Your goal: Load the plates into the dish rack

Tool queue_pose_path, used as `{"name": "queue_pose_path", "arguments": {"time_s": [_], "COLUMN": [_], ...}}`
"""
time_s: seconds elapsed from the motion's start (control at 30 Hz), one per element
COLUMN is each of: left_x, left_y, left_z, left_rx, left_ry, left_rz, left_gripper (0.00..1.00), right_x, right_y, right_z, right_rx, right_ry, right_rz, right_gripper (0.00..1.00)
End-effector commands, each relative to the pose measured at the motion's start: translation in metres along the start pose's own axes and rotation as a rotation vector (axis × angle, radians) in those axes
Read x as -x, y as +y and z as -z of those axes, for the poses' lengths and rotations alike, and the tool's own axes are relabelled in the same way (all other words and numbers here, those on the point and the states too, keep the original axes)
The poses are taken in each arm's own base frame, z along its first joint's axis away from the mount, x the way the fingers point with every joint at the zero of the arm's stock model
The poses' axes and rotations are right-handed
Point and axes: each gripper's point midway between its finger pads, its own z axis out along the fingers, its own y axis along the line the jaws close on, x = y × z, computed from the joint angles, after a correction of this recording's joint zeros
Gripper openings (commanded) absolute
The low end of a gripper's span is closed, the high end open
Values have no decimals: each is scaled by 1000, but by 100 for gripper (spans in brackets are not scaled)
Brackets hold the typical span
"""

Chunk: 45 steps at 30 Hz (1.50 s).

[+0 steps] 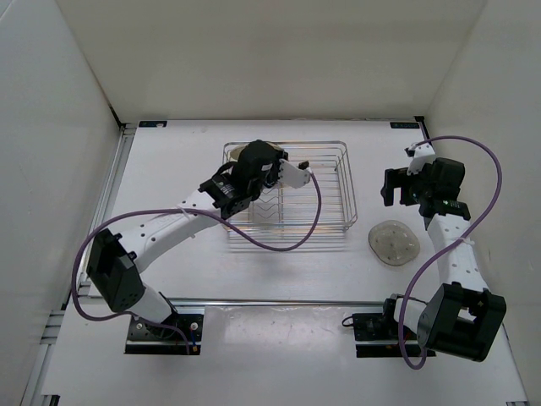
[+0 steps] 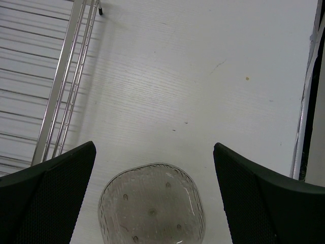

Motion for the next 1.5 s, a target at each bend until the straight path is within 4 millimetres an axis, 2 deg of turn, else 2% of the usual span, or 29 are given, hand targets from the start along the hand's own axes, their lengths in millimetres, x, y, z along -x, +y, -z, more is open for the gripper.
{"name": "queue_pose_path", "arguments": {"time_s": [0.0, 0.23, 0.43, 0.63, 0.93, 1.23, 1.47], "left_x": [15, 29, 36, 26, 18, 21, 17], "left_y": [12, -6, -8, -10, -4, -15, -24], "left_z": [1, -16, -29, -42, -49, -54, -59], "left_rx": [34, -21, -35, -45, -43, -75, -92], "left_ry": [-67, -139, -157, -135, -128, -138, -125], "left_rz": [-33, -51, -31, -1, 21, 41, 58], "left_gripper": [10, 10, 10, 10, 10, 10, 10], "right_x": [10, 8, 10, 6, 6, 5, 5], "right_y": [-1, -1, -2, -3, -3, -6, -7], "right_z": [-1, -2, 1, 0, 0, 1, 2], "right_rx": [2, 2, 1, 4, 4, -4, -2], "right_ry": [-42, -42, -52, -46, -46, -46, -48], "right_rz": [-2, -2, -4, -12, -12, -16, -30], "right_gripper": [100, 100, 100, 100, 100, 100, 100]}}
